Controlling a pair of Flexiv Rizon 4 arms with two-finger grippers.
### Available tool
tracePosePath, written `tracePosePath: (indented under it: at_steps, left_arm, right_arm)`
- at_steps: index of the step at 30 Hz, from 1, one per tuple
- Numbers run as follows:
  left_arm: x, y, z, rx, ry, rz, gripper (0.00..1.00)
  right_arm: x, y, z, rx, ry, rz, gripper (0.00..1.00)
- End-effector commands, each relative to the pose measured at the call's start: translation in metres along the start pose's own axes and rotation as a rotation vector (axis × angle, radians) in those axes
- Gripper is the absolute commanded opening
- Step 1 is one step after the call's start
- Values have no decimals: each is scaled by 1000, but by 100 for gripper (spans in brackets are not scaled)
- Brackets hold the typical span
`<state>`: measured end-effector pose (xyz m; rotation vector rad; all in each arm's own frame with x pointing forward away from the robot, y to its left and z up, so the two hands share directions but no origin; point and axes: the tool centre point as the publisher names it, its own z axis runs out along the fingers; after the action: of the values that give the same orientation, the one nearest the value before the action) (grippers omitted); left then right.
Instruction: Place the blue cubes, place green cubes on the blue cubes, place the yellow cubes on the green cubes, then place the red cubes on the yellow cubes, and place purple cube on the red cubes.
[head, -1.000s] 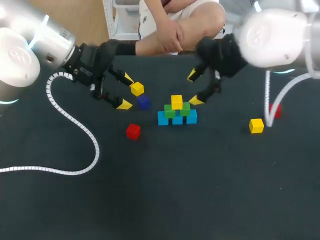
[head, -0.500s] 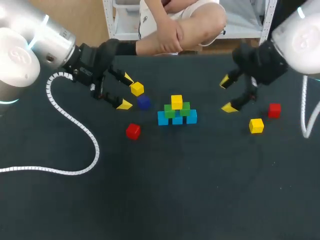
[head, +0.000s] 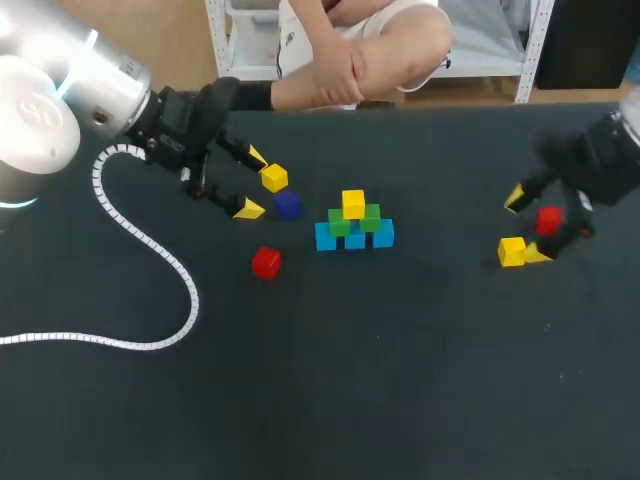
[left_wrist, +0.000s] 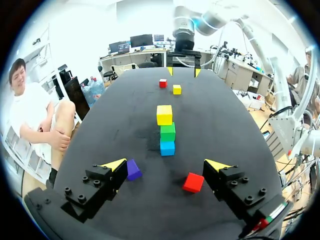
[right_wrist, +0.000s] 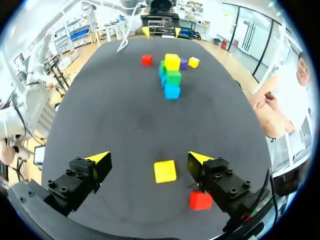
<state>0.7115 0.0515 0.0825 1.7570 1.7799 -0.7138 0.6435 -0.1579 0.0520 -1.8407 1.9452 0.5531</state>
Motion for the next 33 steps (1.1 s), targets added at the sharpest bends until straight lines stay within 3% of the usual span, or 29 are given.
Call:
tracePosePath:
  at_steps: [1, 10, 16, 33]
  left_arm:
    - [0, 2, 0, 5, 1, 1, 100]
    - [0, 2, 0, 5, 1, 1, 100]
    - [0, 2, 0, 5, 1, 1, 100]
    - [0, 2, 0, 5, 1, 1, 100]
  right_arm:
    - [8, 0, 2, -8, -1, -31, 100]
    - [29, -12, 16, -9, -2, -9, 100]
    - [28, -12, 29, -59, 6, -35, 100]
    - [35, -20, 46, -102, -14, -49, 100]
